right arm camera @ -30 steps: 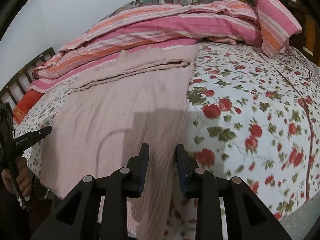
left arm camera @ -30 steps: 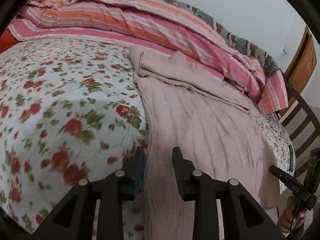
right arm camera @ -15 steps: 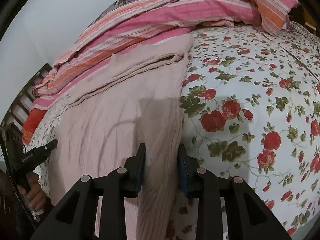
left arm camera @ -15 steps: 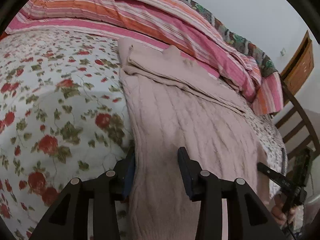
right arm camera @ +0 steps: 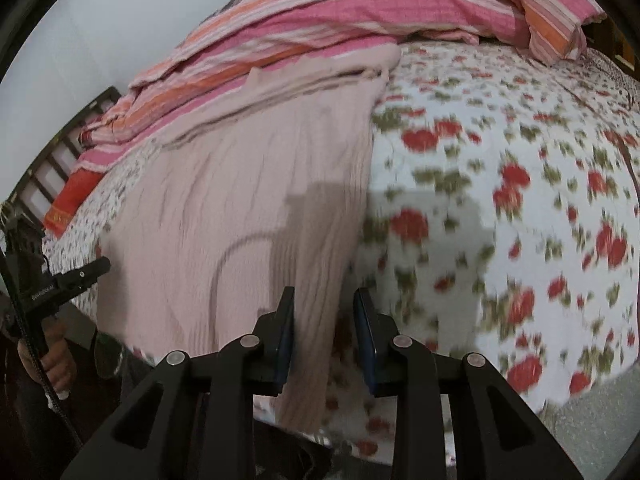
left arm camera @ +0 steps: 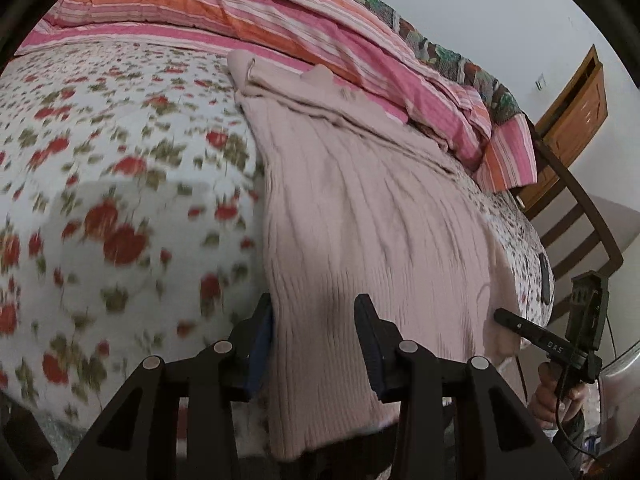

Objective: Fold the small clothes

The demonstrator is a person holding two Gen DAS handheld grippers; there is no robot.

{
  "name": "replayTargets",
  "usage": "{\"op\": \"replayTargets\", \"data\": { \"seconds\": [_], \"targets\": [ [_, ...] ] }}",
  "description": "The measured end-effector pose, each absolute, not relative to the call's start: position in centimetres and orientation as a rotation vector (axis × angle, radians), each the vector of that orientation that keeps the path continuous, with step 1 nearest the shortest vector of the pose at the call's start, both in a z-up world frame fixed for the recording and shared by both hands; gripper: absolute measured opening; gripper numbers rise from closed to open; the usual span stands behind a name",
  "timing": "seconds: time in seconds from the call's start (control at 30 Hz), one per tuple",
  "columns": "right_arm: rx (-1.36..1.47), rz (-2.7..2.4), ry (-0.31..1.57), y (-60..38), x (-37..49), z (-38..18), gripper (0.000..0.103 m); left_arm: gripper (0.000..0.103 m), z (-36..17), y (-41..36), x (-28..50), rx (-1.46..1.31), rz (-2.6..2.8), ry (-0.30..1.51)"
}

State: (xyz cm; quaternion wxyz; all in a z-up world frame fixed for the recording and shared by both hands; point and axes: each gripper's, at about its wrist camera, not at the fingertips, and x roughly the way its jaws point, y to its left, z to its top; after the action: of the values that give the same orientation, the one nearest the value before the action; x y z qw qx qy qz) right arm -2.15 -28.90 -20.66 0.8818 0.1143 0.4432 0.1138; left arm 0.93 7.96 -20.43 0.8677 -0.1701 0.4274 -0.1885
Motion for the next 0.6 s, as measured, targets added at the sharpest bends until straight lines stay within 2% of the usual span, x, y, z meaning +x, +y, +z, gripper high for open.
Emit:
{"op": "replayTargets", "data": {
  "seconds": [0.33, 0.43, 0.47, 0.6],
  "targets": [
    [0.217, 0.218, 0.922, -28.3, -4.5, -21.6, 0.028, 0.034, -21.6, 7.0, -1.6, -0.368, -0.396, 0.913],
    [0.201, 0.217, 0.924, -27.7, -4.5, -21.6, 0.009, 0.016, -22.0, 7.2, -1.6, -0.401, -0.38, 0.926],
    [0.198, 0.213, 0.922, -27.6, -4.4, -21.6, 0.007, 0.008, -22.1, 7.3, -1.6, -0.411, -0.376, 0.932],
    [0.19, 0.23, 0.887, -27.3, -4.9, -20.6, 0.006, 0.007, -21.1, 7.9, -2.3, -0.425, -0.381, 0.88]
  ]
}}
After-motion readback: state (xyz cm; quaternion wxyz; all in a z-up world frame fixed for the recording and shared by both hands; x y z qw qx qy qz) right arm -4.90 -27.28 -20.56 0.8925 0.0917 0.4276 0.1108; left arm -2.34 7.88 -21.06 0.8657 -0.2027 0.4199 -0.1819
